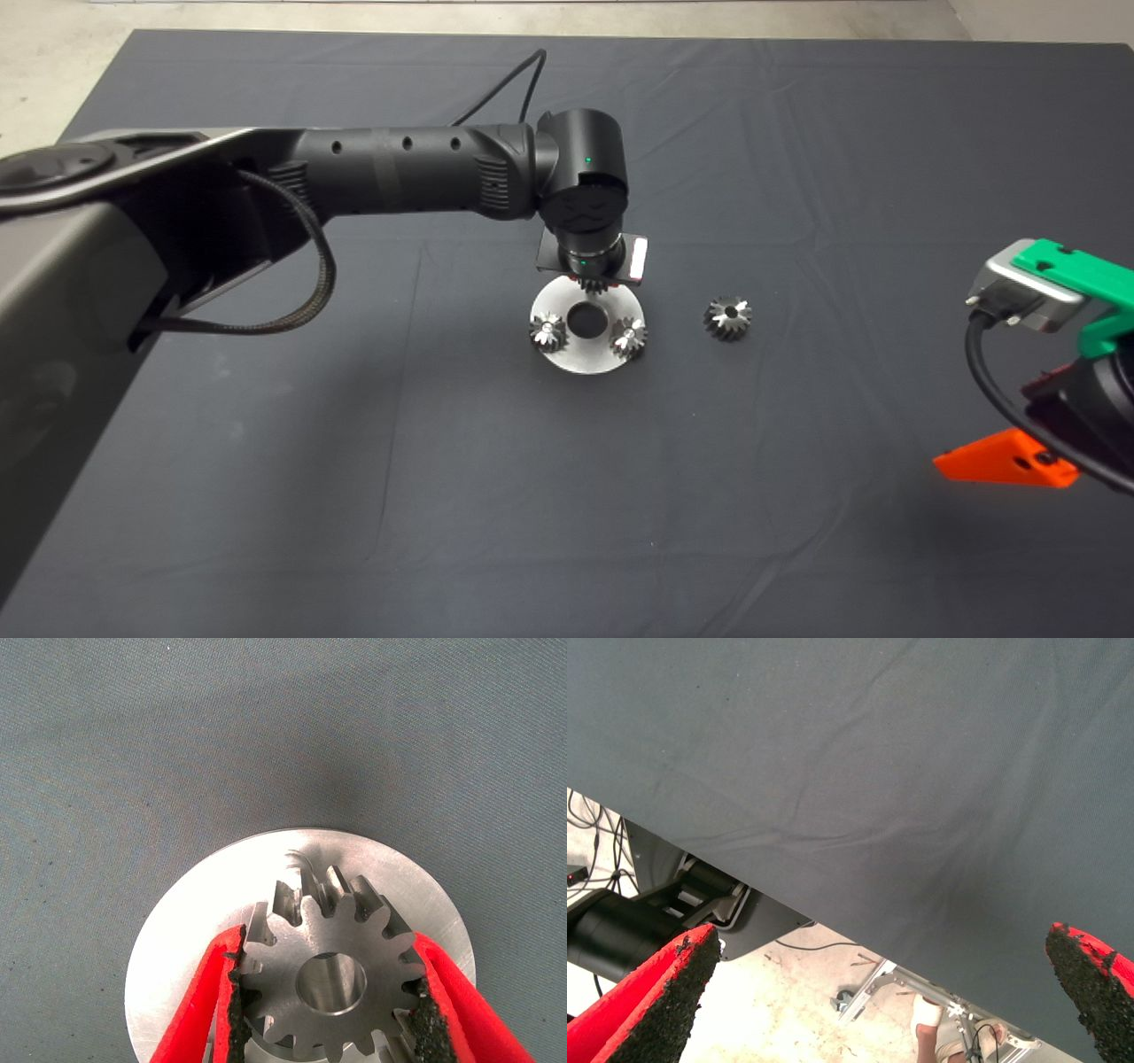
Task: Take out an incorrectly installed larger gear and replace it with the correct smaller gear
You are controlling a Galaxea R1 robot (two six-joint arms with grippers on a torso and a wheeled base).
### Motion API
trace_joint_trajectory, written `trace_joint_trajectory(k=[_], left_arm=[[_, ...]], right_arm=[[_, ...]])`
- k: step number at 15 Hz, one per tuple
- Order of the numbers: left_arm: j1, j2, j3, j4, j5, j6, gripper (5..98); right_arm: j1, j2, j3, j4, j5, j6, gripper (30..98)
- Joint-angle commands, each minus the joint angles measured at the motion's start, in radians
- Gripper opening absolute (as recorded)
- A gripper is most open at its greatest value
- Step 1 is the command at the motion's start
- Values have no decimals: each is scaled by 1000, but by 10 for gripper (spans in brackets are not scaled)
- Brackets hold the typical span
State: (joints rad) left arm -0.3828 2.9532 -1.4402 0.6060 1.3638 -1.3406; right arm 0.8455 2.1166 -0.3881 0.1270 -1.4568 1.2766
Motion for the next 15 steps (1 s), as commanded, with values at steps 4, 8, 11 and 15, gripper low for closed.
trace_joint_trajectory(k=[4,8,11,15], left_arm=[[-31,2,-6,17,3,6,354],[-31,2,-6,17,6,6,354],[-31,2,-10,17,9,5,354],[-31,2,-38,18,9,5,354]], right_arm=[[20,1,5,33,3,6,969],[20,3,5,33,3,6,969],[20,3,5,33,3,6,969],[20,3,5,34,3,6,969]])
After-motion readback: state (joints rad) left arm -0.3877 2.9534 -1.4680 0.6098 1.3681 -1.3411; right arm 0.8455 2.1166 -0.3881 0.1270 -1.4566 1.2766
